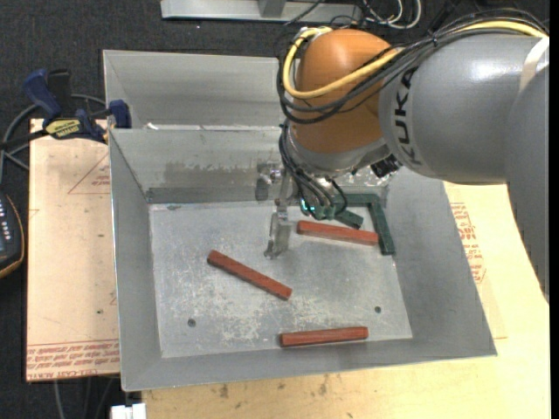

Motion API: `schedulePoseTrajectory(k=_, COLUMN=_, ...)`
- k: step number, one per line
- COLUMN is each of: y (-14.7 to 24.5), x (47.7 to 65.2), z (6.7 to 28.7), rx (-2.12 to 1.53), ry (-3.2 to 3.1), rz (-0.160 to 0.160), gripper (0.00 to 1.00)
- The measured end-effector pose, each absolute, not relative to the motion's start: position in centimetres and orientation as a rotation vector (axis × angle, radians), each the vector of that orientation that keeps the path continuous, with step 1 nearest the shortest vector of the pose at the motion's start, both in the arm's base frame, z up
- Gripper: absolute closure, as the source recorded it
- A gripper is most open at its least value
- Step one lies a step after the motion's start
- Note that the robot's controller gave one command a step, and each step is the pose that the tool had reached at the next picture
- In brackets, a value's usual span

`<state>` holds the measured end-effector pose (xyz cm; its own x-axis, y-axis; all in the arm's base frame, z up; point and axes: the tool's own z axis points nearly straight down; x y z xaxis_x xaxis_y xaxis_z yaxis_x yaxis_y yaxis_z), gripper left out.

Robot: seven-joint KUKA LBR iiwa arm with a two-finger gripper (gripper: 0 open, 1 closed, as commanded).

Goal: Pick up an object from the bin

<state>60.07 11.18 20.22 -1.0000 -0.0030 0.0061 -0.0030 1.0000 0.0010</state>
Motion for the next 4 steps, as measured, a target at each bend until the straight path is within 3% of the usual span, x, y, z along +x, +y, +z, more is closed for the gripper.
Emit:
schedulePoseTrajectory(k=1, y=12.9, x=57.7, z=6.5, rx=0.062, ry=-3.135, rz=-0.001, gripper=0.0)
schedulePoseTrajectory(k=2, y=12.9, x=58.0, z=7.1, rx=0.055, ry=-3.143, rz=-0.004, gripper=1.0)
schedulePoseTrajectory(k=3, y=14.0, x=61.4, z=21.1, rx=0.018, ry=-3.154, rz=-0.006, gripper=1.0)
schedulePoseTrajectory(k=4, y=13.9, x=61.2, z=20.6, rx=0.016, ry=-3.145, rz=-0.003, gripper=0.0)
